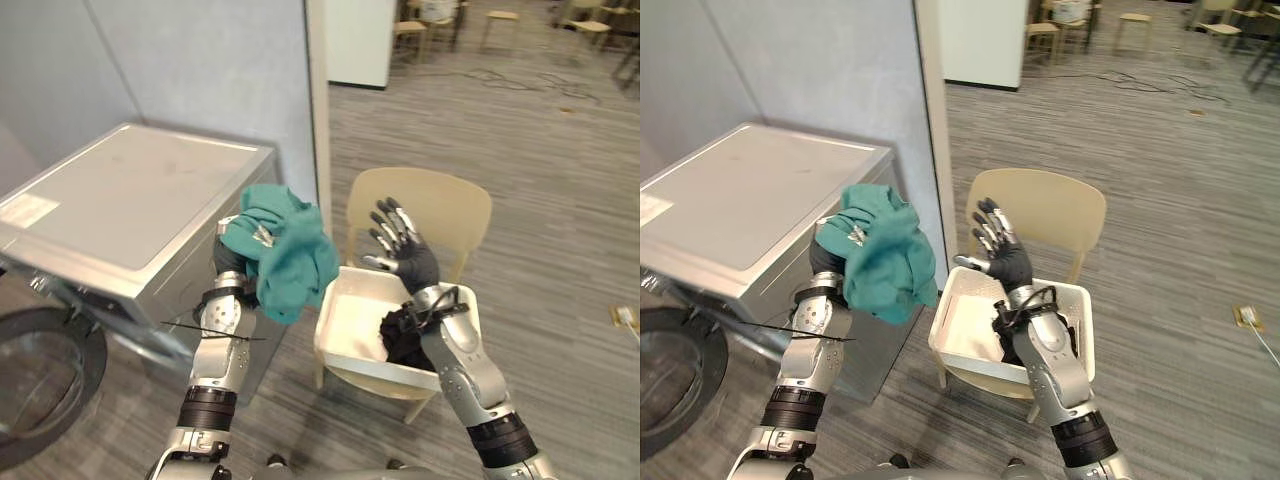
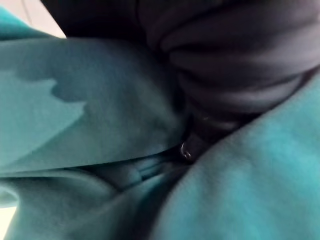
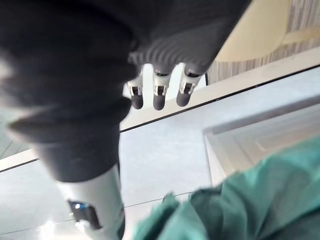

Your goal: Pick up the laundry basket with both hands and put the clothes into the washing machine.

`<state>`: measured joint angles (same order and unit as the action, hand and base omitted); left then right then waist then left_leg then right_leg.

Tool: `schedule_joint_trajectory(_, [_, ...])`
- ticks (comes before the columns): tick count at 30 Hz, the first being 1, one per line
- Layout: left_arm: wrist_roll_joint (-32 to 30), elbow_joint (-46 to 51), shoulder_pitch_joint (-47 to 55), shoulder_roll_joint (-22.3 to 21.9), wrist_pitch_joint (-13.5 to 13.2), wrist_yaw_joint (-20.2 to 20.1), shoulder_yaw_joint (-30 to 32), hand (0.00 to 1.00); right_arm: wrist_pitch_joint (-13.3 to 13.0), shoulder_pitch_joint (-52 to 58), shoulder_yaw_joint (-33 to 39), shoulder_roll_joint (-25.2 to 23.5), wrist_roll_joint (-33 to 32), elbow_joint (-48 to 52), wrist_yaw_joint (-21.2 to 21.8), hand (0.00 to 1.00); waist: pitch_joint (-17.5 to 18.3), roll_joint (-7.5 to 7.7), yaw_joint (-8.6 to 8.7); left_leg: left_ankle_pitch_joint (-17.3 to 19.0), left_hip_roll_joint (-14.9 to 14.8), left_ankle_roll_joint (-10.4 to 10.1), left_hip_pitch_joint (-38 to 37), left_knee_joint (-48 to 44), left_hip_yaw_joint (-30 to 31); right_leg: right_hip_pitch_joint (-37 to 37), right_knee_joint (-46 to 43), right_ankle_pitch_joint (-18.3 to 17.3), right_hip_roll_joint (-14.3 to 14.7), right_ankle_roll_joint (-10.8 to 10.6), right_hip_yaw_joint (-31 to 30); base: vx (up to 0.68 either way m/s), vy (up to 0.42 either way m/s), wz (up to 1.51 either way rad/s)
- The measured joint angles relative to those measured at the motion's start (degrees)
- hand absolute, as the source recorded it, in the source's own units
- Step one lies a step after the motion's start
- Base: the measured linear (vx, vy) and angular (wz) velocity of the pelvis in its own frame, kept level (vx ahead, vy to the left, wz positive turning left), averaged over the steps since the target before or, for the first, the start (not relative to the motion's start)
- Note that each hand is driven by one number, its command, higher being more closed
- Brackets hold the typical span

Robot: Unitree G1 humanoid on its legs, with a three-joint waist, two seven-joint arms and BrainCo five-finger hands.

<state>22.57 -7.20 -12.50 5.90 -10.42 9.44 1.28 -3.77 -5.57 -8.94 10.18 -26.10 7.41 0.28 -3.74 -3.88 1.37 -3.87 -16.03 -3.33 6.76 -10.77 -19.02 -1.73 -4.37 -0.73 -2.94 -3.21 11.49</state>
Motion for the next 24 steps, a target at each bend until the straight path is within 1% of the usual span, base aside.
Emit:
schedule_joint_trajectory(1, [0.5, 0.0, 0.6, -0.3, 0.0, 0.3, 0.0, 1.0, 0.0, 0.6, 1.7, -0.1, 0.7, 0.0, -0.6, 0.0, -0.2, -0.25, 0.06, -1.0, -0.2, 1.2, 1.0, -0.8, -0.1, -0.1, -0.7, -0.9, 0.2, 1.0, 1.3, -0.1, -0.121, 1.26])
schedule_joint_trajectory(2, [1.0, 0.1, 1.4, -1.3, 0.1, 0.7, -0.2, 1.0, -0.1, 1.8, 4.8, -0.1, 2.4, 0.0, -1.9, 0.0, -0.5, -0.33, 0.46, -3.5, 0.0, 4.1, 3.2, -1.5, -0.7, 0.0, -1.3, -2.2, 1.0, 2.1, 1.5, -0.15, -0.126, 1.67])
schedule_joint_trajectory(3, [1.7, 0.8, 3.0, -2.3, 0.1, 0.7, -0.3, 1.0, -0.1, 3.3, 9.6, -0.1, 4.5, 0.3, -3.5, 0.0, -0.7, 0.46, 1.12, -7.0, 1.1, 6.7, 3.0, 1.9, -3.5, -0.1, -1.4, -2.5, 0.6, 4.1, 2.3, -0.14, -0.102, 1.76])
schedule_joint_trajectory(4, [1.8, 1.5, 3.7, -3.2, 0.1, 0.7, -0.5, 1.0, -0.2, 4.1, 12.4, -0.4, 5.3, 0.7, -4.2, 0.0, -1.5, 0.0, 0.75, -2.0, -0.5, 7.3, 3.5, -3.1, -7.8, -0.3, -1.8, -2.7, 0.7, 4.4, 5.1, -0.21, -0.044, 1.77])
schedule_joint_trajectory(5, [2.1, 4.3, 6.6, -4.1, 0.2, 0.7, -0.8, 1.0, -0.1, 5.5, 16.1, -1.1, 8.0, 0.7, -5.8, 0.0, -2.6, -0.15, 0.44, 7.2, -4.4, 9.3, 4.4, -17.4, -13.6, -1.4, -2.9, -3.1, 0.7, 4.9, 8.7, -0.15, 0.006, 1.13])
schedule_joint_trajectory(6, [2.0, 6.1, 8.5, -4.1, 0.2, 0.6, -0.7, 1.0, -0.1, 6.5, 17.6, -1.6, 9.1, 0.8, -6.5, 0.0, -2.7, -0.13, 0.27, 10.1, -5.6, 10.1, 3.9, -23.3, -15.1, -1.8, -3.4, -3.3, 0.3, 5.1, 10.0, -0.19, 0.002, 1.17])
schedule_joint_trajectory(7, [2.0, 8.8, 12.1, -4.1, 0.2, 0.4, -1.0, 1.0, 0.0, 8.7, 19.6, -2.5, 11.3, 1.4, -7.5, 0.0, -3.3, 0.85, 0.22, 13.4, -6.7, 9.0, 1.3, -30.4, -15.8, -2.9, -3.3, -3.3, -0.6, 5.1, 12.3, -0.08, -0.015, 1.31])
schedule_joint_trajectory(8, [1.9, 10.5, 15.1, -4.8, 0.2, -0.8, -1.1, 1.0, 0.0, 12.4, 21.1, -3.1, 13.3, 3.9, -7.8, 0.0, -3.0, 0.41, 0.88, 15.1, -8.3, 6.6, -2.2, -34.5, -14.8, -4.1, -3.2, -3.2, -1.5, 5.0, 16.1, -0.07, -0.002, 1.26])
schedule_joint_trajectory(9, [1.8, 10.8, 15.6, -4.9, 0.2, -1.0, -1.1, 1.0, 0.0, 13.1, 21.3, -3.2, 13.4, 4.3, -7.8, 0.0, -2.9, 0.25, 1.09, 15.3, -8.7, 6.3, -2.9, -34.7, -14.4, -4.2, -3.2, -3.2, -1.7, 5.0, 16.9, -0.07, 0.026, 1.42])
schedule_joint_trajectory(10, [1.4, 11.9, 16.7, -5.5, 0.2, -2.1, -1.1, 1.0, -0.1, 15.0, 22.1, -3.6, 13.4, 5.2, -7.7, 0.0, -2.6, -0.33, 1.46, 15.5, -10.1, 5.3, -5.2, -34.1, -13.0, -3.9, -3.5, -2.9, -2.2, 4.5, 19.6, -0.09, 0.071, 1.21])
schedule_joint_trajectory(11, [1.4, 12.7, 17.3, -5.8, 0.2, -3.3, -0.9, 1.0, 0.1, 15.6, 22.7, -4.2, 13.4, 5.1, -7.6, 0.0, -2.5, -0.56, 1.38, 14.4, -10.7, 3.6, -7.7, -30.7, -10.7, -3.5, -3.6, -2.2, -2.9, 3.6, 22.0, -0.12, 0.134, 1.25])
schedule_joint_trajectory(12, [1.4, 13.5, 18.0, -5.8, 0.2, -3.7, -0.7, 1.0, 0.2, 15.6, 22.7, -4.4, 13.3, 5.1, -7.5, 0.0, -2.3, -0.78, 1.37, 13.1, -10.4, 1.7, -8.9, -27.6, -9.6, -3.0, -3.8, -1.8, -3.2, 3.2, 23.0, -0.18, 0.284, 1.18])
schedule_joint_trajectory(13, [1.4, 14.9, 19.7, -6.1, 0.1, -4.8, 0.1, 1.0, 0.2, 15.1, 22.7, -4.9, 13.3, 5.1, -6.2, 0.0, -1.3, -2.33, 0.83, 14.1, -7.5, -5.8, -10.6, -17.0, -5.3, -0.7, -3.6, 0.4, -3.6, 2.6, 25.0, -0.17, 0.301, 0.84])
schedule_joint_trajectory(14, [1.4, 15.3, 20.4, -6.3, 0.1, -5.2, 1.0, 1.0, 0.2, 14.7, 22.4, -5.4, 13.2, 5.1, -5.8, 0.0, -1.4, -1.9, 0.71, 14.9, -6.4, -7.0, -10.5, -14.3, -4.7, 0.0, -3.2, 1.3, -4.0, 2.5, 25.6, -0.15, 0.296, 0.77])
schedule_joint_trajectory(15, [1.4, 15.6, 21.1, -6.3, 0.2, -5.6, 1.8, 1.0, 0.2, 14.3, 22.0, -5.9, 13.2, 5.1, -5.1, 0.0, -1.6, -1.38, 0.57, 15.3, -5.1, -7.6, -10.6, -11.8, -4.1, 0.5, -3.0, 2.1, -4.7, 2.3, 26.3, -0.12, 0.253, 0.59])
schedule_joint_trajectory(16, [1.4, 15.7, 22.3, -6.4, 0.3, -5.8, 3.1, 1.0, 0.2, 13.8, 21.7, -7.0, 13.2, 5.1, -3.9, 0.0, -1.5, -0.35, 0.17, 15.5, -2.6, -7.7, -10.9, -7.0, -3.8, 1.5, -2.1, 3.9, -6.0, 2.0, 27.3, -0.14, 0.311, 0.68])
schedule_joint_trajectory(17, [1.4, 15.7, 23.6, -6.5, 0.6, -5.9, 4.3, 1.0, 0.2, 13.3, 21.7, -8.1, 13.2, 4.9, -3.5, 0.0, -1.9, 1.02, -0.56, 15.4, -0.1, -7.5, -10.9, -4.0, -3.2, 2.0, -1.6, 5.3, -7.8, 1.4, 27.7, -0.18, 0.342, 0.63])
schedule_joint_trajectory(18, [1.4, 15.7, 24.9, -6.3, 0.7, -6.0, 4.8, 1.0, 0.3, 13.1, 21.6, -8.5, 13.2, 4.5, -3.0, 0.0, -2.1, 1.92, -1.33, 14.9, 1.4, -6.8, -10.6, -3.7, -2.7, 2.0, -1.5, 6.1, -9.3, 1.1, 27.7, -0.11, 0.21, 0.43])
schedule_joint_trajectory(19, [1.4, 15.7, 25.8, -6.3, 0.9, -6.2, 5.2, 1.0, 0.3, 13.2, 21.6, -8.7, 13.2, 4.5, -2.7, 0.0, -2.1, 1.99, -1.64, 14.9, 2.3, -6.6, -10.4, -3.6, -2.1, 1.9, -1.5, 6.4, -10.4, 0.6, 27.7, -0.11, 0.155, 0.35])
schedule_joint_trajectory(20, [1.4, 15.7, 27.4, -7.0, 1.1, -6.8, 5.8, 1.0, 0.3, 13.3, 21.4, -8.7, 13.3, 4.6, -2.5, 0.0, -1.9, 2.89, -2.24, 14.7, 4.2, -5.3, -10.3, -2.9, -1.5, 1.9, -3.0, 6.5, -12.6, 0.5, 27.8, -0.15, 0.164, 0.52])
schedule_joint_trajectory(21, [1.3, 15.7, 28.3, -7.4, 1.2, -7.3, 5.8, 1.0, 0.4, 13.3, 21.4, -8.6, 13.4, 4.6, -2.1, 0.0, -2.4, 2.83, -2.32, 14.9, 5.9, -3.7, -10.3, -2.6, -0.2, 2.2, -6.2, 6.5, -15.3, 0.5, 27.6, -0.15, 0.164, 0.58])
schedule_joint_trajectory(22, [0.9, 15.7, 28.7, -7.8, 1.2, -7.7, 5.7, 1.0, 0.4, 13.4, 21.4, -8.6, 13.5, 4.6, -1.7, 0.0, -2.7, 2.73, -2.2, 14.9, 6.8, -3.0, -10.3, -2.5, 0.9, 2.5, -8.6, 6.5, -16.8, 0.5, 26.6, -0.16, 0.174, 0.71])
schedule_joint_trajectory(23, [0.2, 15.7, 29.2, -8.3, 1.2, -8.3, 5.6, 1.0, 0.4, 14.1, 21.3, -8.7, 13.9, 4.6, -1.2, 0.0, -3.0, 2.69, -2.14, 14.9, 8.5, -1.7, -10.1, -2.4, 2.6, 3.7, -12.3, 6.5, -18.9, 0.9, 23.3, -0.11, 0.165, 0.96])
schedule_joint_trajectory(24, [-0.2, 15.6, 29.2, -8.6, 1.3, -8.5, 5.1, 1.0, 0.5, 15.2, 21.2, -8.7, 14.6, 4.6, -1.0, 0.0, -3.8, 3.12, -1.68, 14.5, 10.4, -0.2, -10.0, -2.1, 5.4, 6.1, -18.2, 7.4, -20.4, 3.5, 14.4, -0.15, 0.225, 1.32])
